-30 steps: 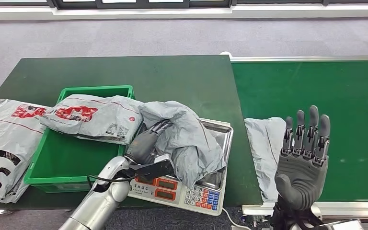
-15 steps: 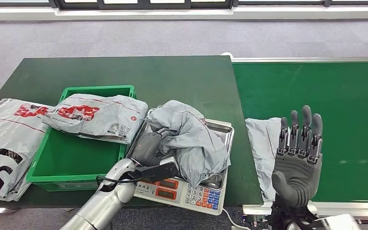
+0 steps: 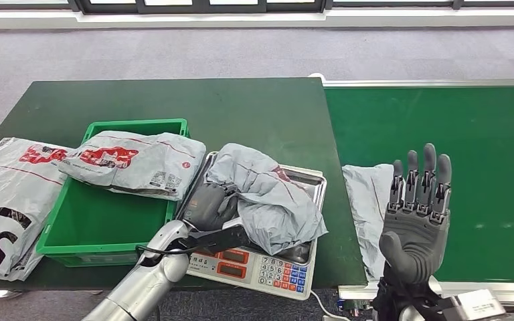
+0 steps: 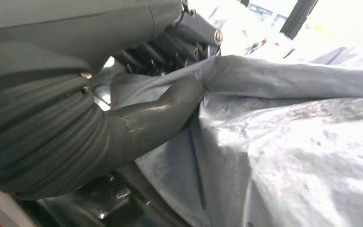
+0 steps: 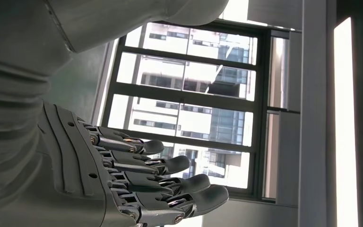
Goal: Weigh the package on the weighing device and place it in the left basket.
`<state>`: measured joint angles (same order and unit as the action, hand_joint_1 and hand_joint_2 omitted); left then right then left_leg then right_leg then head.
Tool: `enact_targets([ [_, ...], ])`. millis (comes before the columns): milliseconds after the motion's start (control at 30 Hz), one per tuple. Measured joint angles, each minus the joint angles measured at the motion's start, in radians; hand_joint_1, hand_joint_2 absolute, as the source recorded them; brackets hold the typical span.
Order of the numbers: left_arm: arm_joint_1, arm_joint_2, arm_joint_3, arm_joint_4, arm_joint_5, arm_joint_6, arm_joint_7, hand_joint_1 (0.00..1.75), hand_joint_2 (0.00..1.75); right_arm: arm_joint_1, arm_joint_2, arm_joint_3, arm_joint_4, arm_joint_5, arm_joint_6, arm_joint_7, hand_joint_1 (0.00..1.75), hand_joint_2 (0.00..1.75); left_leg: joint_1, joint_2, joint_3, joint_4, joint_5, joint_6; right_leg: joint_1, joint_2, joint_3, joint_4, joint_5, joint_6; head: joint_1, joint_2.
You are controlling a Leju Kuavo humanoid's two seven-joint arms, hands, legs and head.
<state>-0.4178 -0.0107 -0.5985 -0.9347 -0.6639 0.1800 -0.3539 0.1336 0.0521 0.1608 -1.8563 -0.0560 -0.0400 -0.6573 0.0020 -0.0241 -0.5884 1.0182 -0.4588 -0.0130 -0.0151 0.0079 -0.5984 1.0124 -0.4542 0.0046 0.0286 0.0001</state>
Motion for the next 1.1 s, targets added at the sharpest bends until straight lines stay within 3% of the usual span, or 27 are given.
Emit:
enact_targets([
  [133,-0.012,0.003,0.0,-0.015,0.009,0.026,-0.001,1.75,1.75,0.0,0.001,-0.004,0.0,-0.006,-0.007,0.002,0.0,1.75,0.0,0.0,0.0,0.0,0.0,0.0,0.0,0.0,0.0,0.0,0.0,0.0,0.0,0.0],
  [367,-0.024,0.061,0.006,-0.172,-0.155,0.202,0.073,1.75,1.75,0.014,0.004,-0.016,0.0,-0.015,-0.014,0.005,0.0,1.75,0.0,0.002,0.0,0.0,0.001,-0.001,0.0,0.002,-0.002,0.0,0.001,0.0,0.0,0.0],
  [767,-0.023,0.102,0.01,-0.277,-0.21,0.231,0.092,1.75,1.75,0.018,0.004,-0.017,0.0,-0.015,-0.013,0.005,0.0,1.75,0.0,0.002,-0.003,0.0,0.001,-0.001,0.0,0.002,-0.003,0.0,0.001,0.0,0.0,0.0],
  [833,-0.021,0.108,0.015,-0.291,-0.321,0.302,0.123,1.75,1.75,0.018,0.004,-0.017,0.001,-0.017,-0.006,0.006,0.0,1.75,0.0,0.002,-0.003,0.0,0.001,-0.001,0.0,0.002,-0.004,0.0,0.001,0.0,0.0,0.0],
  [933,-0.017,0.124,0.033,-0.343,-0.647,0.423,0.214,1.75,1.75,0.011,0.004,-0.017,0.009,-0.022,0.009,0.011,0.0,1.75,0.0,0.002,-0.003,0.0,0.001,-0.001,0.0,0.002,-0.004,0.0,0.001,0.0,0.0,0.0],
  [1000,-0.019,0.134,0.045,-0.385,-0.792,0.444,0.262,1.75,1.75,0.005,0.004,-0.017,0.018,-0.025,0.015,0.013,0.0,1.75,0.0,0.002,-0.003,0.0,0.001,-0.001,0.0,0.002,-0.005,0.0,0.001,0.0,0.0,0.0],
  [1100,-0.057,0.172,0.028,-0.422,-0.829,0.433,0.372,1.75,1.75,0.001,0.004,-0.017,0.029,-0.031,0.02,0.013,0.0,1.75,0.001,0.001,-0.004,0.0,0.002,-0.002,0.001,0.002,-0.006,0.0,0.002,-0.001,0.0,0.0],
])
